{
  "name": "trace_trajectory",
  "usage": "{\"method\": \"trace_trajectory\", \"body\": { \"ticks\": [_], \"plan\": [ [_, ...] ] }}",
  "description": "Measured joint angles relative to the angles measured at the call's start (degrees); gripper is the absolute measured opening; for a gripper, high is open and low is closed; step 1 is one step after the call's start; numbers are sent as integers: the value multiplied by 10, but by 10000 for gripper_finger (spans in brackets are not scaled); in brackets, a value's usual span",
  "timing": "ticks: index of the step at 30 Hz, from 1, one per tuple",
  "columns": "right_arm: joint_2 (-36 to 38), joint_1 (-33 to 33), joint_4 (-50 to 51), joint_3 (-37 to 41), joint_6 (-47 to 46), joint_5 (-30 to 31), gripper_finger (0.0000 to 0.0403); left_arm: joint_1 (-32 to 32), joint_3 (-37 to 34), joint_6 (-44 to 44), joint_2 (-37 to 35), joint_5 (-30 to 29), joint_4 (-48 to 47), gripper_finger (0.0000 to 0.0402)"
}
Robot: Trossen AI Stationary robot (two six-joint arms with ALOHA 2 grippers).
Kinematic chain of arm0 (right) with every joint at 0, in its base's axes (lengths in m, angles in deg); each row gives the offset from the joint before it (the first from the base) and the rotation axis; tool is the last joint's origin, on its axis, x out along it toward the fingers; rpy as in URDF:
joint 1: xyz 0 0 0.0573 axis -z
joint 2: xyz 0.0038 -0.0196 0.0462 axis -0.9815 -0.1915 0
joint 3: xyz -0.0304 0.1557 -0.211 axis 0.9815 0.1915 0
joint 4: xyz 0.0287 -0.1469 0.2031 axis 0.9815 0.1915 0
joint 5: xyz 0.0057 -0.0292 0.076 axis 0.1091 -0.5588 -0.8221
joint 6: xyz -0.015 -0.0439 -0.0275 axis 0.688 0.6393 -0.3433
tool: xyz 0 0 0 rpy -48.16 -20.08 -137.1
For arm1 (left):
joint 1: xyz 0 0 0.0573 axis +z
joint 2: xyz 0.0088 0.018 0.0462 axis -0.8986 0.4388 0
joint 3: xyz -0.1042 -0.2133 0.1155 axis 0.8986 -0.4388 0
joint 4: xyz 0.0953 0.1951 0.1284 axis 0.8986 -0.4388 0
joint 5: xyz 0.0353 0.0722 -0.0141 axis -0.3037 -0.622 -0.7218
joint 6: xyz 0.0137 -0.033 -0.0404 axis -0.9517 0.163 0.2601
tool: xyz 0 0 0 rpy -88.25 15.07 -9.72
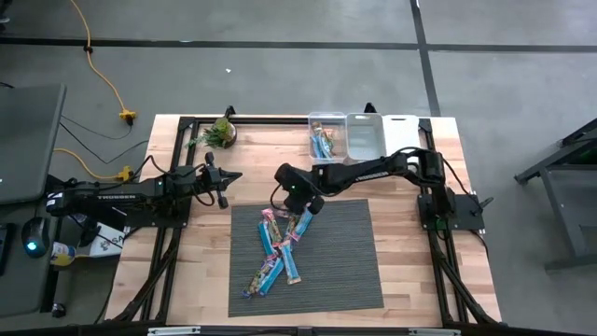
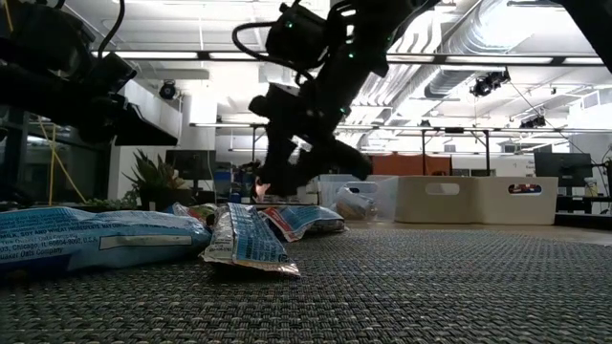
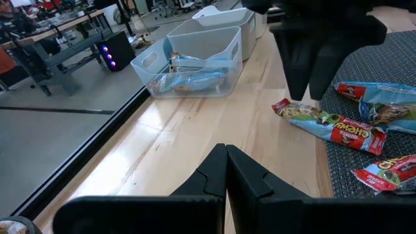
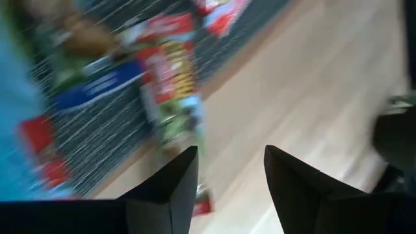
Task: Pick and place Granola Bars by type
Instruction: Put the red granola bar into the gray bin
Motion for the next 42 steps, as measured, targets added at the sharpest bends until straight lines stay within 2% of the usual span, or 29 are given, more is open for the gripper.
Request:
{"method": "trace_trajectory", "body": {
  "ticks": [4, 13, 18, 29, 35, 42],
  "plan": [
    [0, -2, -25, 1, -37, 0, 161, 0, 0, 0, 0, 0, 0, 1],
    [0, -2, -1, 1, -44, 19, 163, 0, 0, 0, 0, 0, 0, 1],
    [-3, -1, 6, 1, -66, 4, 166, 0, 0, 0, 0, 0, 0, 1],
    [-16, 0, 21, 1, -80, 53, 225, 0, 0, 0, 0, 2, 0, 1],
    [-16, -7, 25, 1, -80, 31, 226, 0, 0, 0, 0, 2, 0, 1],
    [-16, -9, 26, 1, -81, -24, 225, 0, 0, 0, 0, 2, 0, 1]
  ]
}}
